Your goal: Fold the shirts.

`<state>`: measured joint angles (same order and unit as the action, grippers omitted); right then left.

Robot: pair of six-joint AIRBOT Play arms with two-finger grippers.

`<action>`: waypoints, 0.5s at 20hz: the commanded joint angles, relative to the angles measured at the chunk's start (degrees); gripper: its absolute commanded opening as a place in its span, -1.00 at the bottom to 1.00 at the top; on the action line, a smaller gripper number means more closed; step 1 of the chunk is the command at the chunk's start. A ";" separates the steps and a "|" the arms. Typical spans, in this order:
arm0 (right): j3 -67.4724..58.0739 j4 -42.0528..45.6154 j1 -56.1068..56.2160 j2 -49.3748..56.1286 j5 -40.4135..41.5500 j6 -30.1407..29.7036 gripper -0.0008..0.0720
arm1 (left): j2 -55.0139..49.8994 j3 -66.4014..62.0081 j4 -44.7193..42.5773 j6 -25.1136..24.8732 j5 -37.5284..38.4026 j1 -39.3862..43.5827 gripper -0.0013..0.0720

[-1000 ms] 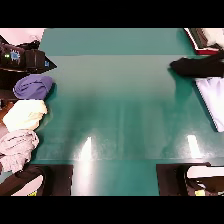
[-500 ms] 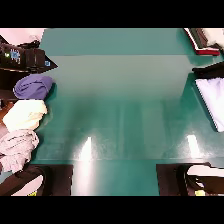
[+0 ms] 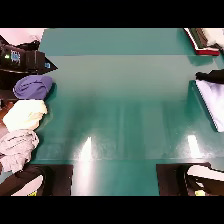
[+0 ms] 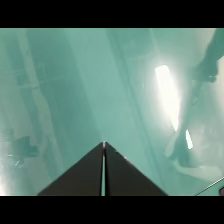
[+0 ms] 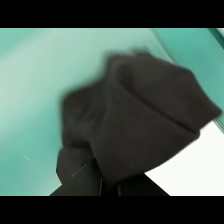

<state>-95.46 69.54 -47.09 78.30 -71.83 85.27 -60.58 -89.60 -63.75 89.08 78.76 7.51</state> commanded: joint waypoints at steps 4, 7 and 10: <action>5.38 18.14 -0.04 -0.44 -12.94 4.96 -0.93 | -0.02 0.02 -0.09 -1.95 0.37 -0.04 -0.90; 7.37 22.21 -0.04 -0.42 -16.33 6.84 0.23 | -0.02 0.02 -0.09 -2.54 0.48 -0.04 -0.90; 6.93 24.81 -0.04 -0.48 -19.08 6.86 0.74 | -0.02 0.02 -0.11 -2.56 0.50 -0.04 -0.90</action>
<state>-88.95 90.04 -47.11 77.89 -87.05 91.24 -60.58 -89.60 -63.83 86.87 79.24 7.51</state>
